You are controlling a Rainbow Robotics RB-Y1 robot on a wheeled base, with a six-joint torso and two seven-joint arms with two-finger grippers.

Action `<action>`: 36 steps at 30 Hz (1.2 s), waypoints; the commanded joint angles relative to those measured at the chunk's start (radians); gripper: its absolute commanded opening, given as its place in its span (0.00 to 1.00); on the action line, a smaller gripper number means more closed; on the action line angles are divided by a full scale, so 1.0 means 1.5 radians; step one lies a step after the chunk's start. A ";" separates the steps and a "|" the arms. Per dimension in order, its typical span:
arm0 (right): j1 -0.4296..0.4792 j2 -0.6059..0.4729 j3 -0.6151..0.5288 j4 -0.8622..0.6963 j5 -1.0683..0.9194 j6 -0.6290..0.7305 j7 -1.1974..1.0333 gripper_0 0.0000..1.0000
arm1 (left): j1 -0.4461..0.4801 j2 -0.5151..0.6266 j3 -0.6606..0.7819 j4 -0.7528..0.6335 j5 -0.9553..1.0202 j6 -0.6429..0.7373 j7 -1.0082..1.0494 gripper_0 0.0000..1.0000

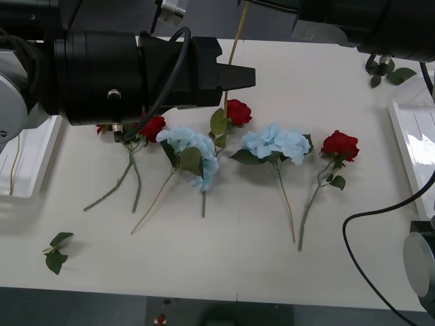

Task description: Put the red flowers into the right box and the blue flowers into the left box

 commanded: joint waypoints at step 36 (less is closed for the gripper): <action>0.016 -0.041 -0.015 -0.016 0.037 0.053 -0.024 1.00 | 0.446 0.304 0.453 0.039 0.064 -0.007 -0.002 0.00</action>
